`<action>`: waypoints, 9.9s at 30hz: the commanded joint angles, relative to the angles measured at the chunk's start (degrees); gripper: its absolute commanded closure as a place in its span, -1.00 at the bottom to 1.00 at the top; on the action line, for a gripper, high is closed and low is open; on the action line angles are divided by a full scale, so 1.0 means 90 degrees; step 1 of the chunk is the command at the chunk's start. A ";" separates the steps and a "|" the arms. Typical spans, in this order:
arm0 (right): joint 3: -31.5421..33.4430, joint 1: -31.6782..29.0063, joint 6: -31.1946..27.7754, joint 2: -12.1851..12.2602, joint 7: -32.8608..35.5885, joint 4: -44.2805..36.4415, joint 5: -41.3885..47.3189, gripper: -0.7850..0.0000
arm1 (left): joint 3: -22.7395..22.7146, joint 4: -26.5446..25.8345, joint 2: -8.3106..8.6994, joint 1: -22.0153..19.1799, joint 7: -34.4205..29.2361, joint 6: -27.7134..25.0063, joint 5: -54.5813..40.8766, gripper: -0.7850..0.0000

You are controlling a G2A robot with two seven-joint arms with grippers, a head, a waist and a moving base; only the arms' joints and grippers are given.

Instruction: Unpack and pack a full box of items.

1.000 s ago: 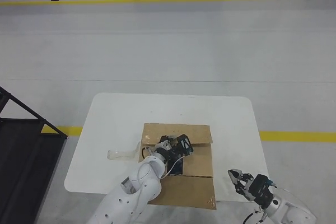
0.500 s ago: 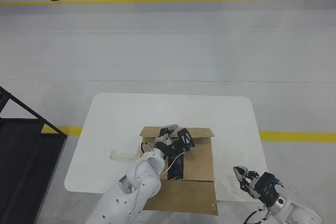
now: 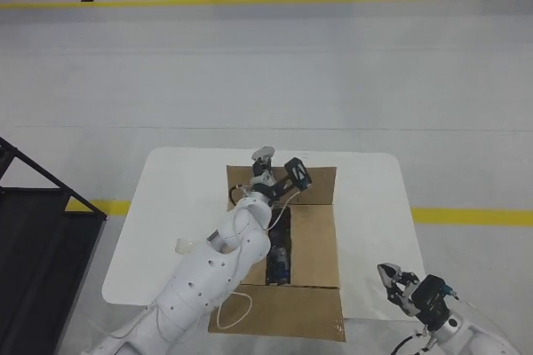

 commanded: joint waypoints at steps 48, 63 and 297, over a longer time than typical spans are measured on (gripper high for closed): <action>-0.0717 0.0294 0.0815 -0.0197 0.0100 0.0250 0.0213 1.00 | -0.2744 -0.3972 -0.0323 0.2634 -0.3895 0.1107 -0.4433 -1.00; -0.0730 0.0289 0.0844 -0.0215 0.0236 0.0233 0.0232 1.00 | -0.2666 -0.3895 -0.0289 0.2767 -0.3952 0.0858 -0.4175 -1.00; -0.0198 0.1440 0.0312 -0.0277 0.0449 -0.0233 0.0465 1.00 | -0.2051 -0.3139 -0.2144 0.2810 -0.4558 0.2760 -0.0394 1.00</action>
